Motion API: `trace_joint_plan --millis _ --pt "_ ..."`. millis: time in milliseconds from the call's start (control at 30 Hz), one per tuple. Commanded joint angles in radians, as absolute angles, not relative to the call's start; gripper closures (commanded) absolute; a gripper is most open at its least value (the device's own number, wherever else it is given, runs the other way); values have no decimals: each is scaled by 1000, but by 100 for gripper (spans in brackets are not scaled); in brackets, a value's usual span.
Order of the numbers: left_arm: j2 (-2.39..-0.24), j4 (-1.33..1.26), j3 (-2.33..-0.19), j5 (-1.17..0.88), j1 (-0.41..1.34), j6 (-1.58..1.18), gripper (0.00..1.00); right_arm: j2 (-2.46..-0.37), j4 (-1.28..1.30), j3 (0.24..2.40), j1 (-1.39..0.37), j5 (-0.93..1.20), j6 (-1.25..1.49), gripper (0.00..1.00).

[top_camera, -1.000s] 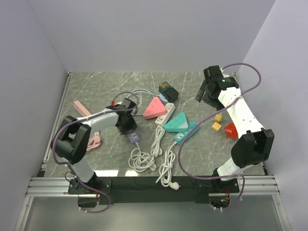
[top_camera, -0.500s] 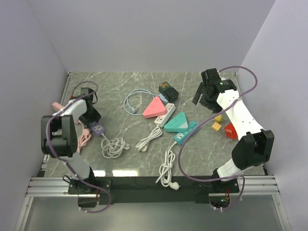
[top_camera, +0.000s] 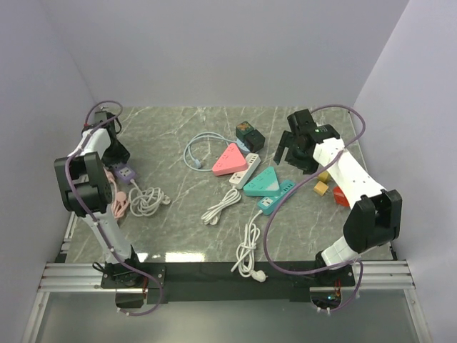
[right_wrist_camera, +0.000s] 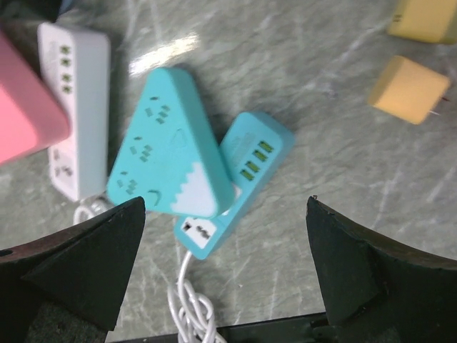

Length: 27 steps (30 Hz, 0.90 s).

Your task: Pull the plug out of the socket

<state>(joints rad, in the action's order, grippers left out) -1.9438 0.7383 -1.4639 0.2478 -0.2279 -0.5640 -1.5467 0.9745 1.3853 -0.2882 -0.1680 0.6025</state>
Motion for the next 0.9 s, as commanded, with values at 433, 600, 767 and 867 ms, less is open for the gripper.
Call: trace_joint_plan --millis 433,600,767,867 --pt "-1573 687 -1344 8 -129 -520 37 -1493 888 1370 -342 -95 603 0" --pt "-1448 571 -1157 -189 86 -567 94 -1454 868 1322 -341 -89 626 0" --pt "-1423 459 -1001 -187 303 -630 99 -1398 821 1234 -342 -42 660 0" --pt "-1450 411 -948 -187 357 -661 99 -1372 785 1200 -341 -3 670 0"
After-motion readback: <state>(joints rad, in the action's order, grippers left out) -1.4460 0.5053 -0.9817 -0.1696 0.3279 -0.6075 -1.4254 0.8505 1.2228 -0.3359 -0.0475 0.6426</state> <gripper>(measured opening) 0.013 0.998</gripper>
